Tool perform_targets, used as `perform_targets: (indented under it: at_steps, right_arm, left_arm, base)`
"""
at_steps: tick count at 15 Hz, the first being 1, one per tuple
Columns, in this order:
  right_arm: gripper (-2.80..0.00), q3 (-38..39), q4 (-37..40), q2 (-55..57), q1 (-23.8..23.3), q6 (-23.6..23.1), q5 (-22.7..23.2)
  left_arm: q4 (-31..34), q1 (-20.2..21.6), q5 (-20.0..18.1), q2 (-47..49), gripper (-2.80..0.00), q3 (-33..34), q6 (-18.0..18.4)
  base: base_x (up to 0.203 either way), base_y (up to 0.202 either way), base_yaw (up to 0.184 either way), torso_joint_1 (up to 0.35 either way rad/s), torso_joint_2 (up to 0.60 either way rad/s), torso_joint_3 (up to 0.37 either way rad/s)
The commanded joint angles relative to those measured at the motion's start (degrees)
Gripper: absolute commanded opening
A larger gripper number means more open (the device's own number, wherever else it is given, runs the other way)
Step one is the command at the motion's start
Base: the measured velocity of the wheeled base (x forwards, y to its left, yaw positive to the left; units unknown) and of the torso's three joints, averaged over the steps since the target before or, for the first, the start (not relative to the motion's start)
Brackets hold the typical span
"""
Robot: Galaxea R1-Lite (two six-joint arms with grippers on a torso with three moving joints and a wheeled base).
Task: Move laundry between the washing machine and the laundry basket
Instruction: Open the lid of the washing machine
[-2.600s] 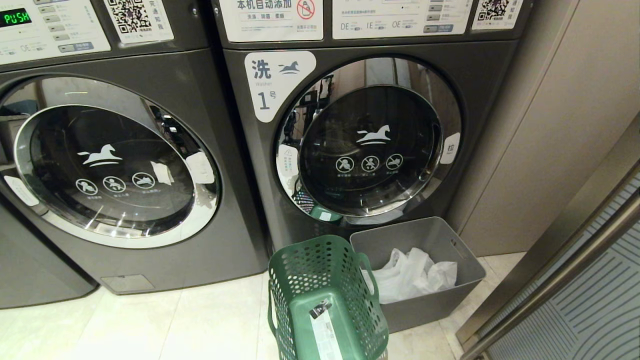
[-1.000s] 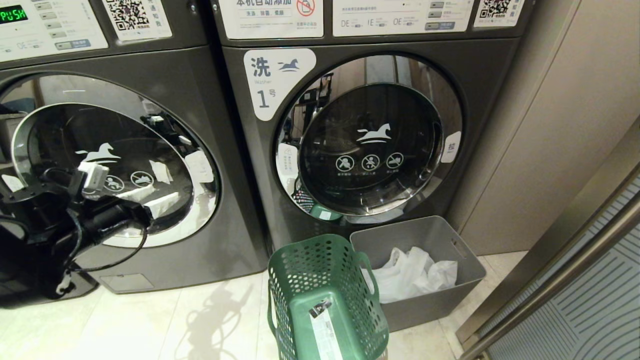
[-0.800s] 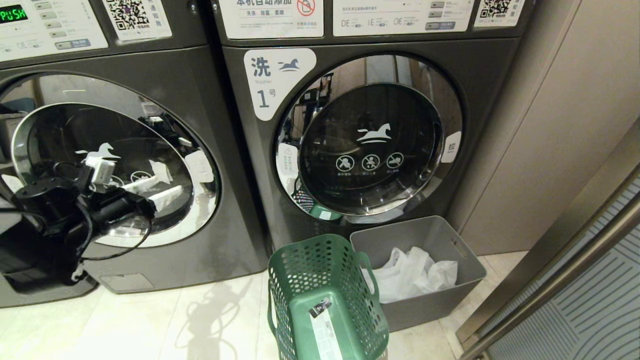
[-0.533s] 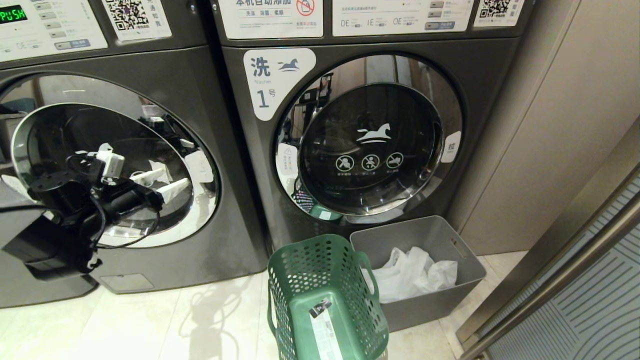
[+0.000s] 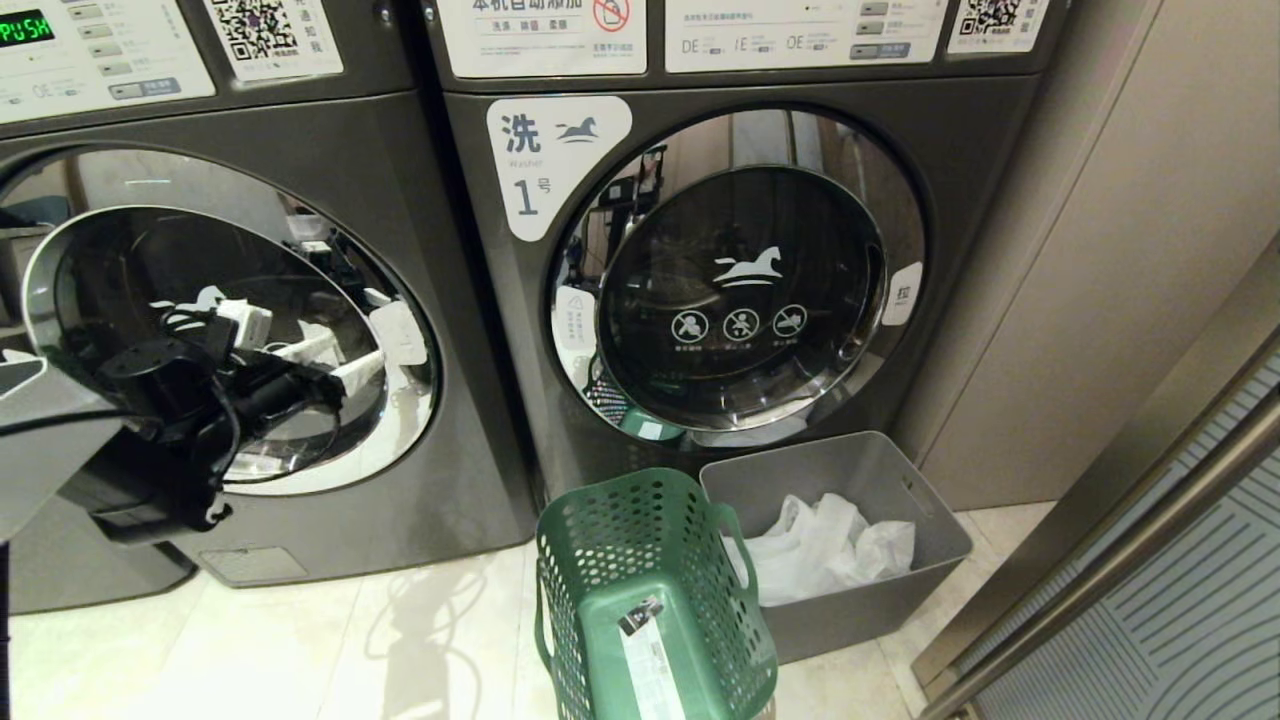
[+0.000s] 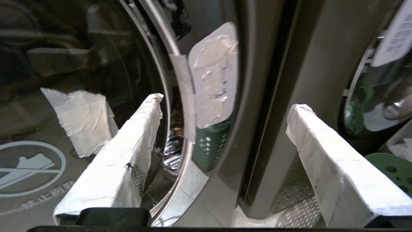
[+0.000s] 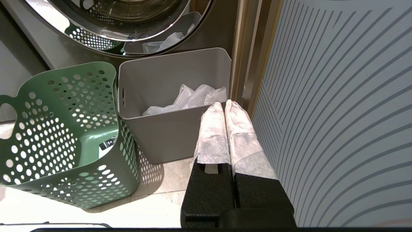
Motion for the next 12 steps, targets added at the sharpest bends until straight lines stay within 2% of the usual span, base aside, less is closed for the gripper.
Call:
perform_targets:
  at_steps: [1,4,8,12]
  right_arm:
    - [-2.80,0.0,0.0,0.0,0.0,0.0,0.0]
    - [-2.80,0.0,0.0,0.0,0.0,0.0,0.0]
    - [-2.80,0.0,0.0,0.0,0.0,0.0,0.0]
    - [-2.80,0.0,0.0,0.0,0.0,0.0,0.0]
  left_arm:
    - [1.5,-0.8,0.6,1.3,0.00,-2.8,0.0]
    - [3.4,-2.3,1.0,2.8,0.00,-5.7,0.0]
    - [4.8,-3.7,3.4,5.0,0.00,-10.7,-0.2]
    - [6.2,-4.9,4.6,5.7,0.00,-11.3,-0.2]
  base:
    - [0.000,0.000,0.000,0.000,0.00,0.000]
    - [0.000,0.000,0.000,0.000,0.00,0.000]
    - [0.000,0.000,0.000,0.000,0.00,0.000]
    - [0.000,0.000,0.000,0.000,0.00,0.000]
